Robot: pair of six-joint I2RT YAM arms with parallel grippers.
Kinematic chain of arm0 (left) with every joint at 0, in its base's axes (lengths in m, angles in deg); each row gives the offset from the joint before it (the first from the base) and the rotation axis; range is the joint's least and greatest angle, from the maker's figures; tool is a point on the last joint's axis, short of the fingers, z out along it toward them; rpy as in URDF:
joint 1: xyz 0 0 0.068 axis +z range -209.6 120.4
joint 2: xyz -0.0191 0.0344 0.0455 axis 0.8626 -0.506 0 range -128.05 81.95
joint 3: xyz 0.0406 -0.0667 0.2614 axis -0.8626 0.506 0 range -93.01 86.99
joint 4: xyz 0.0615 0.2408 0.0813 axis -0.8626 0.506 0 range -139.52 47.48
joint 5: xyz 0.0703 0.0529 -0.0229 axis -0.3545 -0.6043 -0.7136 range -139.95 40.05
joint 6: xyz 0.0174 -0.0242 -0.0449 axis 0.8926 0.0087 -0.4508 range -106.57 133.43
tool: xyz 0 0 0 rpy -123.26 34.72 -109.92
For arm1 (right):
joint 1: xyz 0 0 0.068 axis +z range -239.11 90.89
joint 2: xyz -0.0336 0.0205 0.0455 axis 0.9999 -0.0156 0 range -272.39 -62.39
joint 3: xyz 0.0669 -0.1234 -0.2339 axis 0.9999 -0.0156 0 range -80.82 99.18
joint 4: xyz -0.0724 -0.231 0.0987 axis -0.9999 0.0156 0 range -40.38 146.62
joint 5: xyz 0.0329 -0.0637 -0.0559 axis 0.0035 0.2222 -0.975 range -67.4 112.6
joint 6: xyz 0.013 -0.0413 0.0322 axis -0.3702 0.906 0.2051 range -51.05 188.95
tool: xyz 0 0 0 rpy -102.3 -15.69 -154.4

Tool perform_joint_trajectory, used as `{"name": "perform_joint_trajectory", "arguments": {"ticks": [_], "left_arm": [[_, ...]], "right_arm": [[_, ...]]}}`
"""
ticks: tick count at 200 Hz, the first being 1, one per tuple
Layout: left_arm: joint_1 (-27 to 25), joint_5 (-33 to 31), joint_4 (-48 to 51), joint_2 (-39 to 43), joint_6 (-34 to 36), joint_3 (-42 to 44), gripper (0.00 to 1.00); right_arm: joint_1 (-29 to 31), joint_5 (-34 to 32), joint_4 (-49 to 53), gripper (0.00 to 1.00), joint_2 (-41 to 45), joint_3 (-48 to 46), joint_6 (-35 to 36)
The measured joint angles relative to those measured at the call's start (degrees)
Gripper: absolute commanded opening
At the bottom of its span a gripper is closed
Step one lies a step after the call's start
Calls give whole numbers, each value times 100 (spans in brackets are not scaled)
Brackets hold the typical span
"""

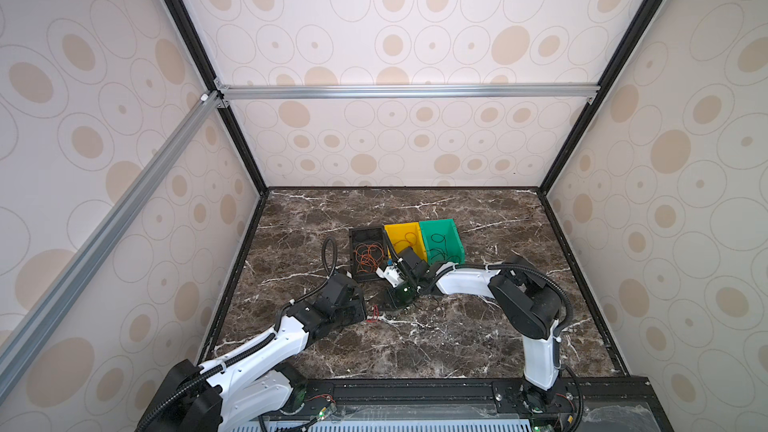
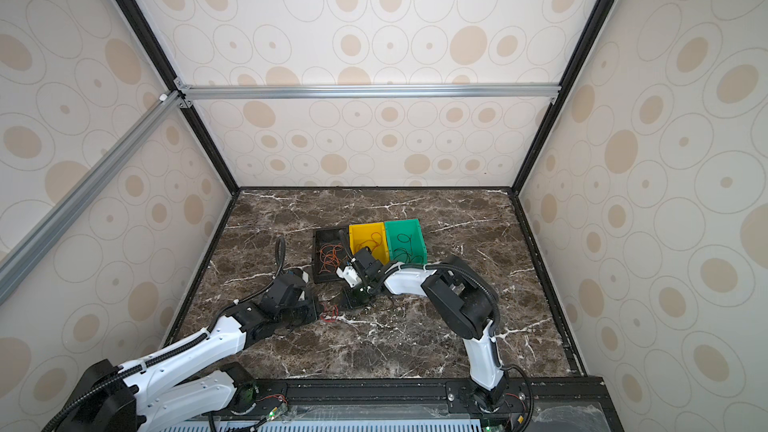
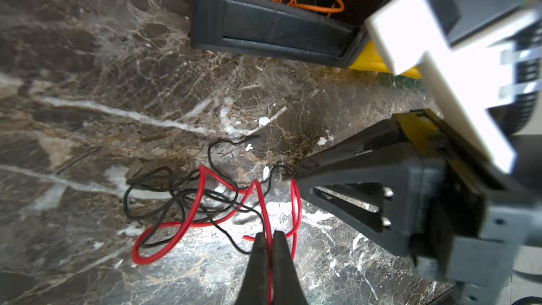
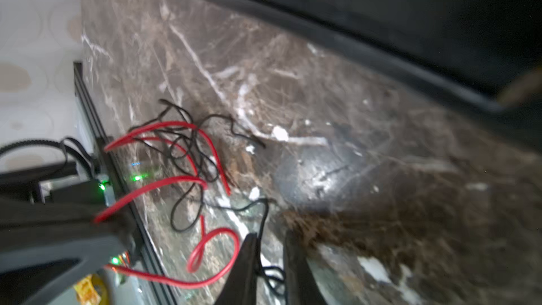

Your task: Untangle the cables

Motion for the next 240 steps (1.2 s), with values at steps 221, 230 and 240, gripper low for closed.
{"name": "perform_joint_trajectory", "arguments": {"ticks": [221, 230, 240], "left_arm": [[1202, -704, 1241, 1530, 247, -695, 0], [1287, -721, 1294, 1558, 273, -695, 0], [1366, -750, 1355, 1580, 306, -695, 0]], "right_arm": [[-2566, -2643, 1880, 0, 2859, -2380, -531], [-2715, -2741, 1976, 0, 2964, -2426, -535], [-2876, -2839, 2085, 0, 3075, -2461, -535]]}}
